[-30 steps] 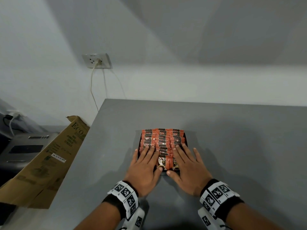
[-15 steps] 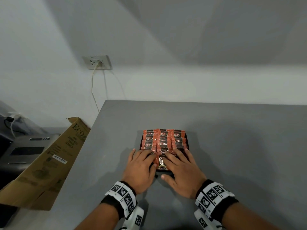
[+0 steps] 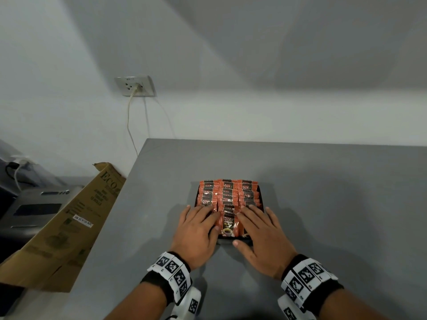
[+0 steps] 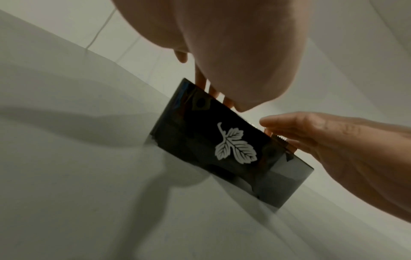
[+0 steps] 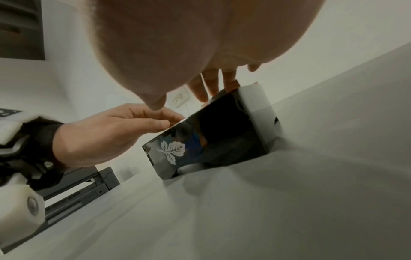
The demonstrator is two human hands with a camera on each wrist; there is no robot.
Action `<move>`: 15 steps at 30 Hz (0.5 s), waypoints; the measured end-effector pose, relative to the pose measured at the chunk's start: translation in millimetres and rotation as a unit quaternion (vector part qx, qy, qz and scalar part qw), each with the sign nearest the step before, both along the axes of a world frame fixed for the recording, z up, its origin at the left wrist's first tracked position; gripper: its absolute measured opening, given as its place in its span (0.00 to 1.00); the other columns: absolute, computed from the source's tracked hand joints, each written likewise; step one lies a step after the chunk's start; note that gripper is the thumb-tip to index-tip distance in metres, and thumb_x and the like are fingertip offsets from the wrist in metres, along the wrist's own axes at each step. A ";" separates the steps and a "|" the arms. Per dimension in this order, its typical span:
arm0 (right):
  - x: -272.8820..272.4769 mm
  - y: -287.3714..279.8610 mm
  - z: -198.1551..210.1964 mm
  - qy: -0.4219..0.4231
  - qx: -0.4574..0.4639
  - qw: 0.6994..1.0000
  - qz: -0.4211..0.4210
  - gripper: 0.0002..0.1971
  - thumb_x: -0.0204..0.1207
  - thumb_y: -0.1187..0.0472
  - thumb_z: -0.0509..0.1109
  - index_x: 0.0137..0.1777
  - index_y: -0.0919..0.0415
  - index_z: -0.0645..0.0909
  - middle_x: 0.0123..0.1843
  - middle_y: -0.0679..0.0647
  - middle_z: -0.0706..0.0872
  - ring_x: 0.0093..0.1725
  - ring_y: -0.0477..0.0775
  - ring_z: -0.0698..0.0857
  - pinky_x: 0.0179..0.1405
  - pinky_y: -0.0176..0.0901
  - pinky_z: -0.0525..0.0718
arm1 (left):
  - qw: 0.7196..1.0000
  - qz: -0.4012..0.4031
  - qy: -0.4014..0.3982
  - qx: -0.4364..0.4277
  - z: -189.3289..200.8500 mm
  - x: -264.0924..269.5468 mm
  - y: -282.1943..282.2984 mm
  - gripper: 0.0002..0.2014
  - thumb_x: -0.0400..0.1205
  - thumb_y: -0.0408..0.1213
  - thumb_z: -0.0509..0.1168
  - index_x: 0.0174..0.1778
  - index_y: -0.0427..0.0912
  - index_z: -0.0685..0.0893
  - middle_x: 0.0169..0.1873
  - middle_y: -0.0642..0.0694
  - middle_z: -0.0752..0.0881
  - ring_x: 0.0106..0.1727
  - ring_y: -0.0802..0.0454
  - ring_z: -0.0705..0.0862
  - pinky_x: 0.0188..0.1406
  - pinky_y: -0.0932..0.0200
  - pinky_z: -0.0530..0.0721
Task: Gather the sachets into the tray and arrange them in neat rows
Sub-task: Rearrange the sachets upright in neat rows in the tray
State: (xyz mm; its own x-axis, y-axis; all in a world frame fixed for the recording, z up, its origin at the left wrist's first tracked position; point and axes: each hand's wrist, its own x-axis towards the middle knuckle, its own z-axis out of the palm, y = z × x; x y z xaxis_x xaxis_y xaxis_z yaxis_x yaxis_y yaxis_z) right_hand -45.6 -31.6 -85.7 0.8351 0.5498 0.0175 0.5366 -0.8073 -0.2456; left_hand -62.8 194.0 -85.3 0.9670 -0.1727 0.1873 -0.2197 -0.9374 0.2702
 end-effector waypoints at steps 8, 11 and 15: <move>1.7 -10.7 0.4 0.039 0.066 0.994 -0.083 0.34 0.84 0.35 0.43 0.87 0.49 0.58 0.87 0.42 0.55 0.87 0.49 0.51 0.86 0.51 0.48 | 0.985 0.101 0.045 -0.133 4.3 -5.8 4.4 0.24 0.87 0.45 0.59 0.80 0.45 0.72 0.78 0.49 0.72 0.80 0.52 0.65 0.82 0.52 0.62; 15.1 -14.8 5.6 0.073 0.187 0.959 -0.198 0.22 0.86 0.48 0.58 0.74 0.55 0.78 0.72 0.50 0.78 0.68 0.45 0.76 0.72 0.41 0.77 | 0.953 0.153 0.092 -0.244 8.0 1.9 7.4 0.19 0.87 0.35 0.59 0.75 0.44 0.74 0.67 0.50 0.80 0.69 0.56 0.74 0.76 0.56 0.72; 36.0 -17.1 15.4 0.177 0.293 0.887 -0.309 0.10 0.84 0.65 0.67 0.60 0.55 0.84 0.52 0.46 0.86 0.49 0.41 0.83 0.44 0.28 0.76 | 0.936 0.181 0.122 -0.276 6.5 16.2 6.9 0.23 0.81 0.30 0.56 0.71 0.51 0.78 0.58 0.52 0.87 0.60 0.52 0.84 0.64 0.46 0.85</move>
State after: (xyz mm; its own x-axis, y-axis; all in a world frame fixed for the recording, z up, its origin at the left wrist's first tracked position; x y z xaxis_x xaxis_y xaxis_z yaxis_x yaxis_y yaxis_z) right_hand -9.6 -48.6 -70.3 0.9842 -0.0320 -0.1740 -0.1583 -0.5984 -0.7854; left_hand -46.6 200.8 -78.8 0.9692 0.2317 -0.0832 0.2166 -0.6418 0.7356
